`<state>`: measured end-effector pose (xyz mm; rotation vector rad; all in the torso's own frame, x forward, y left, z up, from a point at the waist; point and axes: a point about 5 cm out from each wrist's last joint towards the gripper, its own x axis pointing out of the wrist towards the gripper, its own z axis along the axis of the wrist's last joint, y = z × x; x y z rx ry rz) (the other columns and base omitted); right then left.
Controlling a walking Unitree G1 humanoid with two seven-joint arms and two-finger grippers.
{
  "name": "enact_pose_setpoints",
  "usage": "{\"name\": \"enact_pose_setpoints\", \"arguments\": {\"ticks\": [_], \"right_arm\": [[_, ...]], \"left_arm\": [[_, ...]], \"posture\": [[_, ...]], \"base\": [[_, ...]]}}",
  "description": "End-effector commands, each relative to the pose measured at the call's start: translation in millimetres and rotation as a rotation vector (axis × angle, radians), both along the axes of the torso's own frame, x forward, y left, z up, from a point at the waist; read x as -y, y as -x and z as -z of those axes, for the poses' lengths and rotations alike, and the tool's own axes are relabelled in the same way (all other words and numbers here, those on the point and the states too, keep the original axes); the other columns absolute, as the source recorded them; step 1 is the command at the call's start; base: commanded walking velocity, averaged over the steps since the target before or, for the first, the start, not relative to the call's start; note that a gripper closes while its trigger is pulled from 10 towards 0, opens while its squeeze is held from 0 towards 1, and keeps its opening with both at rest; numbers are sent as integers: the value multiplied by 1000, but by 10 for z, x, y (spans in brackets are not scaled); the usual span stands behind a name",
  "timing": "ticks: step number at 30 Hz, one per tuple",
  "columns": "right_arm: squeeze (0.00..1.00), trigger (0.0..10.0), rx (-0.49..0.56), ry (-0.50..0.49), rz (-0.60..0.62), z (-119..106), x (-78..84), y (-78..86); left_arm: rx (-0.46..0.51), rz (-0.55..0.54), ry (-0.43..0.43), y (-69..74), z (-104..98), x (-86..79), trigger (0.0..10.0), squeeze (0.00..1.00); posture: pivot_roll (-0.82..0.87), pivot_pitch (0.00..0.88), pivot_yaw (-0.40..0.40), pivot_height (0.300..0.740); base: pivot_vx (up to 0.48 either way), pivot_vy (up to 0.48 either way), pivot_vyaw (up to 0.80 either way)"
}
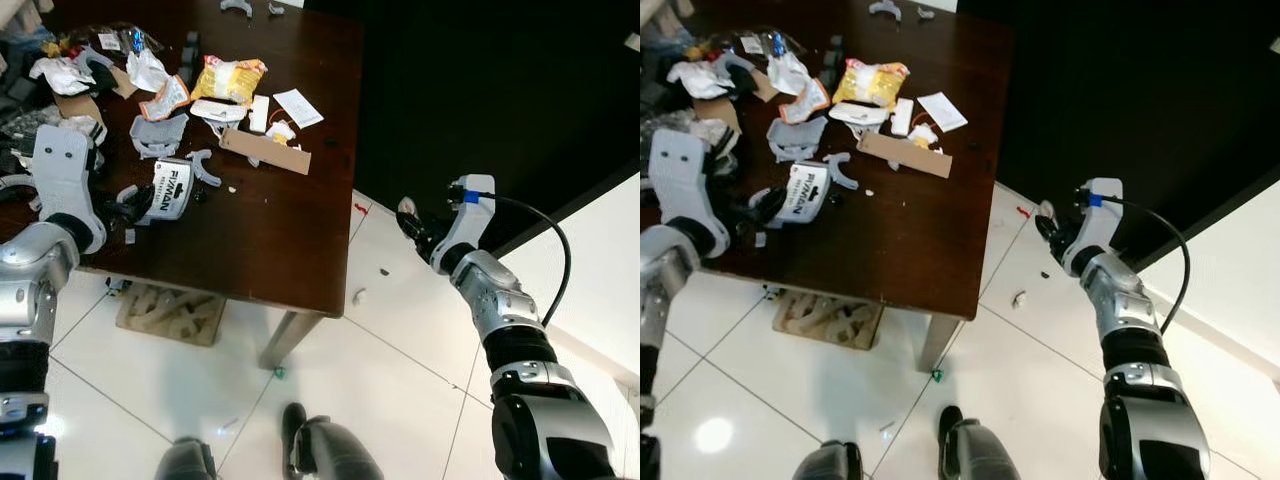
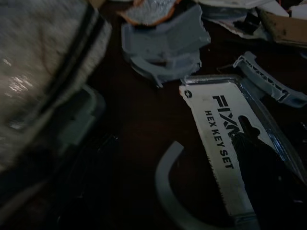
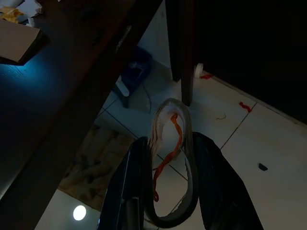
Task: Picking trash to rubbish bin
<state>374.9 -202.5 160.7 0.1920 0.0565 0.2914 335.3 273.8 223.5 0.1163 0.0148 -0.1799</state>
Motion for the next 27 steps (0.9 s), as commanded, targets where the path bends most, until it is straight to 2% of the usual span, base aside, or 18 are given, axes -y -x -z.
{"name": "enact_pose_setpoints", "arguments": {"ticks": [1,5,8,16,18,21,22,24,27], "right_arm": [[0,10000,-39,4,14,98,67,58],[0,10000,-55,17,32,96,103,66],[0,10000,-61,21,41,95,112,63],[0,10000,-67,18,43,94,84,51],[0,10000,-75,17,49,102,71,42],[0,10000,-77,15,50,105,65,38],[0,10000,-78,11,51,107,57,35],[0,10000,-79,10,51,108,52,32],[0,10000,-79,6,50,106,43,27]], "left_arm": [[-53,5,50,-15,111,37,10000,0],[-169,28,168,-39,196,124,10000,0],[-242,1,202,-41,226,156,10000,0],[-292,-43,249,-43,209,161,10000,0],[-341,-79,233,-5,239,114,10000,0],[-346,-85,219,4,241,101,10000,0],[-357,-108,113,52,262,55,10000,0],[-360,-111,22,83,280,38,10000,0],[-369,-97,-70,113,296,57,10000,0]], "posture": [[109,348,-167,740],[109,345,-167,740],[112,342,-165,740],[128,331,-160,740],[136,327,-156,740],[139,323,-155,740],[141,321,-155,740],[144,320,-155,740],[145,317,-155,740]], "base": [[0,0,0],[0,0,0],[0,0,0],[0,0,0],[0,0,0],[0,0,0],[0,0,0],[0,0,0],[0,0,0]]}}
